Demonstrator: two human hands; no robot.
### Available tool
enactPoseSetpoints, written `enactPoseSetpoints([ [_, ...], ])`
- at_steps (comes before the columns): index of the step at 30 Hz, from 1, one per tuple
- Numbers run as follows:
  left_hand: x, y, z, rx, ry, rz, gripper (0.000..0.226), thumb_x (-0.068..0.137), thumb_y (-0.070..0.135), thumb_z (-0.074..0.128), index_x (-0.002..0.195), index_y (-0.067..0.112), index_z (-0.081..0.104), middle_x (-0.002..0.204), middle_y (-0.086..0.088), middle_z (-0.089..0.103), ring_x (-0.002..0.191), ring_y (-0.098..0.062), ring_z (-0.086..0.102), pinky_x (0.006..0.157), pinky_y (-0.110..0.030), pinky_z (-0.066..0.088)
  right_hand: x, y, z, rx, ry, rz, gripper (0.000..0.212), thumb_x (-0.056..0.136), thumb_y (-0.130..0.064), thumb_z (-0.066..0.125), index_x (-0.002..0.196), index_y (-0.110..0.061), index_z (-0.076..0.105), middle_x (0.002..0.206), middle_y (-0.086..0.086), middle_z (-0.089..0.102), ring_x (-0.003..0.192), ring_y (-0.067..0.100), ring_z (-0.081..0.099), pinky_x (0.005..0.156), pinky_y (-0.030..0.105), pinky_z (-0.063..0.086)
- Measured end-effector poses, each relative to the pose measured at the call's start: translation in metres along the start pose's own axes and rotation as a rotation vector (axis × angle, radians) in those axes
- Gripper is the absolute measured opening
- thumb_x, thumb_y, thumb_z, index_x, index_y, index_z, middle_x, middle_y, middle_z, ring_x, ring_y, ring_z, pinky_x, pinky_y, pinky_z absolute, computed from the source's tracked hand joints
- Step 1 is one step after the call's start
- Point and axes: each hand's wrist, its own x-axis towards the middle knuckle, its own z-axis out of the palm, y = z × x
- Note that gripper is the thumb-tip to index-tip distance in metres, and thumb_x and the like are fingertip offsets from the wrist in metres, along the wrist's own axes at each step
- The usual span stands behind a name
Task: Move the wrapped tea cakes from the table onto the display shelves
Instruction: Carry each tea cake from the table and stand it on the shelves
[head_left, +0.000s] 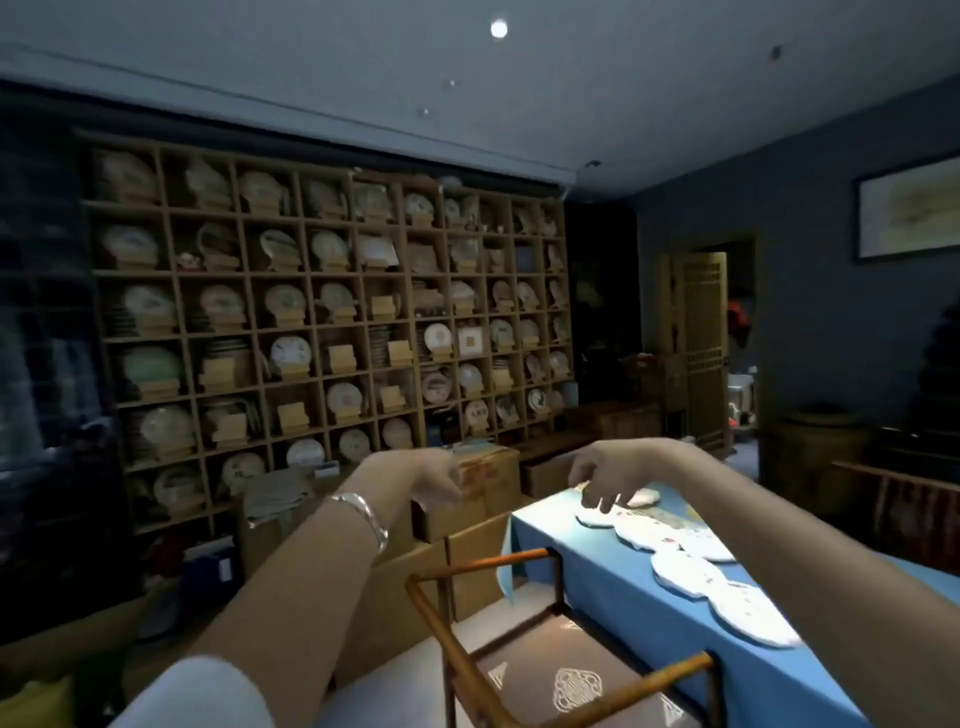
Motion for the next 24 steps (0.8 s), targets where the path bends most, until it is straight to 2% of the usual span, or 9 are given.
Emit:
enactPoseSetpoints([
  [2,0.038,0.016,0.004,0.003,-0.032,0.006,0.036,0.093,0.022,0.06,0.129,0.016,0.057,0.119,-0.002,0.059,0.097,-0.017,0.064,0.072,-0.024,0.055,0.016,0.024,-0.005,0.025,-0.034,0.04,0.035,0.092,-0.017,0.062,0.127,-0.013,0.058,0.098,-0.002,0.07,0.09,0.016,0.07,0.07,0.025,0.054],
  [6,0.146,0.074,0.016,-0.021,-0.072,0.151,0.039,0.093,0.023,0.061,0.13,0.014,0.056,0.118,-0.005,0.063,0.102,-0.02,0.066,0.087,-0.032,0.057,0.053,0.105,-0.03,0.058,0.01,0.173,0.04,0.092,-0.021,0.064,0.131,-0.019,0.053,0.099,-0.003,0.068,0.09,0.014,0.069,0.074,0.027,0.054],
  [8,0.2,0.112,0.026,-0.032,-0.114,0.253,0.04,0.092,0.021,0.062,0.13,0.012,0.056,0.118,-0.008,0.064,0.104,-0.023,0.066,0.086,-0.034,0.055,0.067,0.147,-0.044,0.062,0.016,0.229,0.042,0.092,-0.022,0.064,0.132,-0.019,0.052,0.107,0.001,0.068,0.094,0.014,0.069,0.08,0.029,0.055],
  [10,0.252,0.153,0.04,-0.014,-0.2,0.345,0.039,0.092,0.019,0.062,0.129,0.007,0.056,0.109,-0.009,0.064,0.1,-0.025,0.067,0.082,-0.035,0.053,0.08,0.19,-0.056,0.044,0.028,0.321,0.043,0.092,-0.022,0.064,0.133,-0.017,0.052,0.114,0.006,0.068,0.096,0.016,0.07,0.082,0.031,0.056],
  [13,0.331,0.222,0.054,0.021,-0.262,0.486,0.039,0.091,0.017,0.062,0.127,0.003,0.058,0.097,-0.009,0.061,0.085,-0.023,0.062,0.059,-0.025,0.046,0.098,0.255,-0.074,0.057,0.084,0.457,0.043,0.09,-0.021,0.065,0.131,-0.013,0.053,0.108,0.005,0.068,0.095,0.017,0.071,0.073,0.027,0.056],
  [14,0.356,0.245,0.057,0.029,-0.266,0.532,0.038,0.091,0.018,0.062,0.125,0.003,0.059,0.095,-0.008,0.06,0.083,-0.022,0.061,0.057,-0.025,0.043,0.102,0.276,-0.081,0.073,0.11,0.495,0.044,0.09,-0.02,0.065,0.131,-0.013,0.052,0.108,0.005,0.068,0.092,0.016,0.071,0.069,0.024,0.056],
  [16,0.401,0.292,0.064,0.06,-0.27,0.627,0.035,0.089,0.02,0.061,0.122,0.006,0.061,0.092,-0.006,0.062,0.079,-0.02,0.063,0.063,-0.027,0.044,0.104,0.313,-0.09,0.093,0.142,0.585,0.046,0.091,-0.019,0.064,0.134,-0.015,0.048,0.109,0.006,0.068,0.086,0.012,0.069,0.063,0.021,0.053],
  [19,0.455,0.365,0.079,0.102,-0.282,0.766,0.036,0.087,0.021,0.06,0.119,0.005,0.063,0.091,-0.006,0.065,0.076,-0.019,0.064,0.071,-0.028,0.046,0.102,0.369,-0.094,0.096,0.156,0.714,0.049,0.091,-0.019,0.062,0.137,-0.015,0.046,0.093,-0.002,0.065,0.077,0.006,0.066,0.057,0.02,0.048],
  [24,0.503,0.465,0.116,0.132,-0.368,0.941,0.036,0.087,0.024,0.059,0.121,0.012,0.062,0.105,-0.005,0.067,0.082,-0.017,0.067,0.07,-0.03,0.052,0.074,0.459,-0.091,0.176,0.119,0.935,0.046,0.091,-0.019,0.061,0.134,-0.01,0.046,0.113,0.009,0.069,0.097,0.019,0.071,0.074,0.029,0.056],
])
